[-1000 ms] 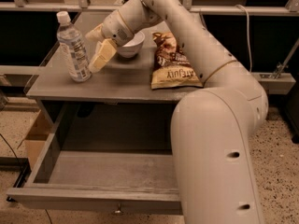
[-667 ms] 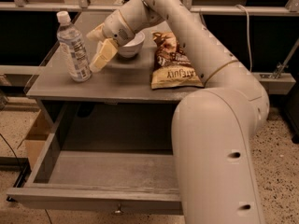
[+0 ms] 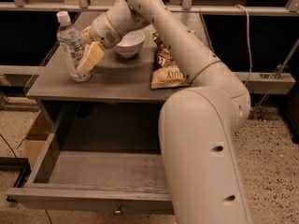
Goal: Place blue plastic bottle into top drawer
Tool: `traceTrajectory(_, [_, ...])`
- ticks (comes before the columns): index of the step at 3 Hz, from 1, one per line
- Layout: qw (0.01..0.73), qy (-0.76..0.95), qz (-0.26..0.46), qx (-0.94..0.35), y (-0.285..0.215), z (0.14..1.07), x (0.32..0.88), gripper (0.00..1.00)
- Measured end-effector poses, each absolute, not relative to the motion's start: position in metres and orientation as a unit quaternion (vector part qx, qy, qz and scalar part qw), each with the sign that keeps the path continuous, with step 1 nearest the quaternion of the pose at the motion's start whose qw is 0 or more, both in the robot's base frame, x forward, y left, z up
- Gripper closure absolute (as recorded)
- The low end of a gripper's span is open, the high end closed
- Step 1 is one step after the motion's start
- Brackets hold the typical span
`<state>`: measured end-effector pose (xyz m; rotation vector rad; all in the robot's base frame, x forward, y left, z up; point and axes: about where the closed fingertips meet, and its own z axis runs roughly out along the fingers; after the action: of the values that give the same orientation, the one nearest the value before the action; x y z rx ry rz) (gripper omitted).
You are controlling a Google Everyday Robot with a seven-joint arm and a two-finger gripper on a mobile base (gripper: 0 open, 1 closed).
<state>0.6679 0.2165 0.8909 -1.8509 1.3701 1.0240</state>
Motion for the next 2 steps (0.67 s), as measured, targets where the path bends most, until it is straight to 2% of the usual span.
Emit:
traceTrajectory(1, [0.305,0.518,0.387,-0.699,0.2172,0.8900,0.6673,0.00])
traceTrajectory(2, [0.305,0.518,0.387,-0.699,0.2172,0.8900,0.6673,0.15])
